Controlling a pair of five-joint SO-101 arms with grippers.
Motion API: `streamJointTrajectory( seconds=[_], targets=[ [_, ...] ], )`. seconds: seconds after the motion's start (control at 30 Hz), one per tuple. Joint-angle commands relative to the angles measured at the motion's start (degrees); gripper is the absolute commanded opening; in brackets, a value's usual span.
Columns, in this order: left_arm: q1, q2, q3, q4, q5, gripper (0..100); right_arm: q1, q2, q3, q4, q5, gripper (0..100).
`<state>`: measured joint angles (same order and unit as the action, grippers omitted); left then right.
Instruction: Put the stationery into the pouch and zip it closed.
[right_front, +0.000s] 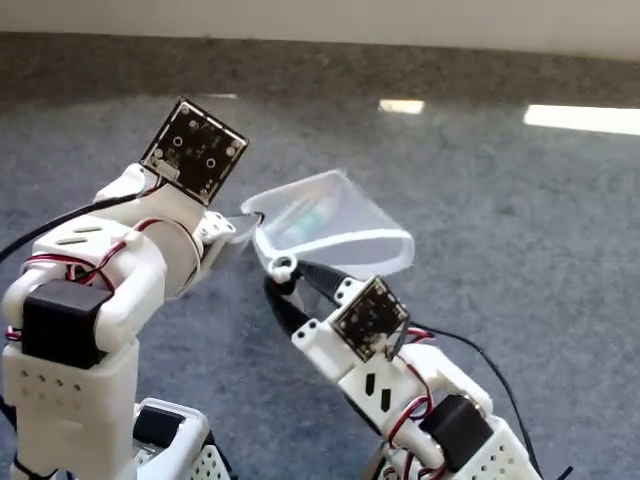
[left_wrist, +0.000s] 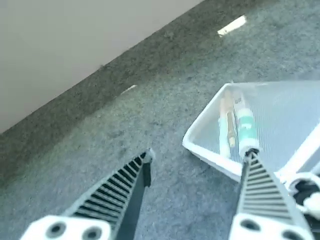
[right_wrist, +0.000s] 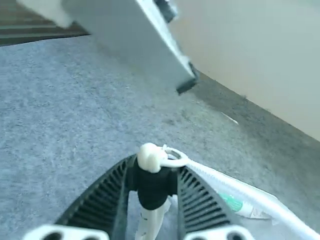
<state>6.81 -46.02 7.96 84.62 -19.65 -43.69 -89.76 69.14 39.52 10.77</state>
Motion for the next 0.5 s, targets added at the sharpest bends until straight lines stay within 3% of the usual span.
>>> streamJointTrajectory(
  seconds=[0.0,0.17,0.47],
  targets=[
    [-0.57,-0.22,-3.21,2.37,-2.46,27,3.74,-0.04,-7.16,4.26,-0.62,0.4],
    [1.71,-0.31,-3.21,4.75,-4.75,27,7.69,-0.04,-11.21,7.25,-0.62,0.4],
    [12.7,-8.22,4.88,5.36,-4.66,27,13.93,-0.13,-11.91,7.25,-0.53,0.4]
  ],
)
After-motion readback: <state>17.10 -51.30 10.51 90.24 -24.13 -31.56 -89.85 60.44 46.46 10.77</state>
